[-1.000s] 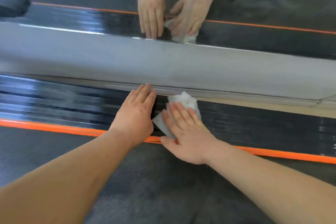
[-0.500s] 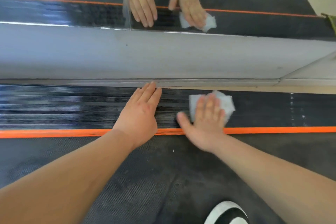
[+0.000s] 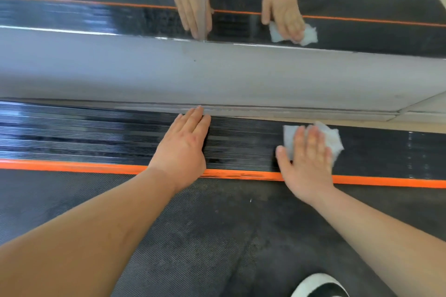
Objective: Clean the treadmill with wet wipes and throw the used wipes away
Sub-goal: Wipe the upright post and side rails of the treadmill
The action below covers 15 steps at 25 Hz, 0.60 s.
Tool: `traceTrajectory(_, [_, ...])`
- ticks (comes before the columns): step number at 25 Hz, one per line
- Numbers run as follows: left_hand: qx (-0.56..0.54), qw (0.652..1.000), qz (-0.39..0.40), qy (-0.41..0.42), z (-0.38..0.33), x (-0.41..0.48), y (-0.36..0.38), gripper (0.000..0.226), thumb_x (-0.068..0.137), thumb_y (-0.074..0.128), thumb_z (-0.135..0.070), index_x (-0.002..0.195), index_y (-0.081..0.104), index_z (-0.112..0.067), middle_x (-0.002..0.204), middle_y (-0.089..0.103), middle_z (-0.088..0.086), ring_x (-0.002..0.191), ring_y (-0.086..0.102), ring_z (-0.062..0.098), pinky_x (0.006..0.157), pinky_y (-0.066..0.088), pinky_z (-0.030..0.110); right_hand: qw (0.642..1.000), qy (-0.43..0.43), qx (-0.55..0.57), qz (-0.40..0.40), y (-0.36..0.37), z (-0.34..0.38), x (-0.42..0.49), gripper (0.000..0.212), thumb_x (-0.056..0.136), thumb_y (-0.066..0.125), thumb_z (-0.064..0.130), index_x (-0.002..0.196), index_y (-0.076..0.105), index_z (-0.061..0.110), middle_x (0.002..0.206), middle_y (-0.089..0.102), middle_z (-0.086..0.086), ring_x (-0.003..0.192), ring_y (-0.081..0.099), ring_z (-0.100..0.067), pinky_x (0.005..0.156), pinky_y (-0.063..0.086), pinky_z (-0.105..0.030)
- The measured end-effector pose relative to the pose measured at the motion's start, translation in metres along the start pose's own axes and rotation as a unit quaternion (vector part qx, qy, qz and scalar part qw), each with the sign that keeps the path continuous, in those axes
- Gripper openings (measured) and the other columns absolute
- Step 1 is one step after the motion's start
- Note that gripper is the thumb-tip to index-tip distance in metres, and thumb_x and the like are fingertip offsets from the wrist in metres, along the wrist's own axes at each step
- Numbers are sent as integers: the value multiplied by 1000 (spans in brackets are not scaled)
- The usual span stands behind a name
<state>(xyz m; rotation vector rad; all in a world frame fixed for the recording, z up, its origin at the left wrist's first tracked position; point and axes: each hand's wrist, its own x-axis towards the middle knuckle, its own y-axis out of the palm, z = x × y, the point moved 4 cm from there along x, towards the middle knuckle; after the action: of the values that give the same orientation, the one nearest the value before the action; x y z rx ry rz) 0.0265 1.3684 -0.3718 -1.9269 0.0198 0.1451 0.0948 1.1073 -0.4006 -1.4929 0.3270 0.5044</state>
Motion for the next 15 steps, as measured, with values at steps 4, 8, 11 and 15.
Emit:
traceTrajectory(4, [-4, 1000, -5, -7, 6, -4, -2, 83, 87, 46, -2, 162, 12, -11, 171, 3, 7, 158, -2, 21, 128, -2, 36, 998, 44, 34, 4, 3, 33, -5, 91, 95, 8, 73, 158, -24, 15, 162, -35, -13, 150, -33, -30, 123, -15, -52])
traceTrajectory(8, [-8, 999, -23, -34, 33, -19, -8, 83, 80, 50, 1, 159, 24, -5, 169, 14, 12, 157, 8, 25, 128, 3, 38, 983, -174, -38, 34, 24, 129, -31, 92, 93, 7, 76, 152, -33, 18, 155, -48, -12, 140, -48, -30, 119, -23, -54])
traceTrajectory(11, [-19, 995, -48, -84, 67, -39, -18, 78, 78, 44, -2, 155, 33, -1, 166, 23, 17, 156, 16, 29, 128, 8, 41, 943, -315, -84, 66, 37, 199, -46, 95, 91, 11, 77, 154, -31, 20, 152, -52, -8, 135, -54, -26, 118, -24, -54])
traceTrajectory(15, [-26, 976, -105, -190, 120, -83, -38, 70, 84, 48, -2, 153, 36, 3, 163, 27, 21, 154, 23, 34, 126, 12, 44, 886, -435, -140, 84, 49, 278, -56, 98, 91, 22, 75, 157, -25, 21, 157, -45, -5, 139, -50, -23, 119, -24, -52])
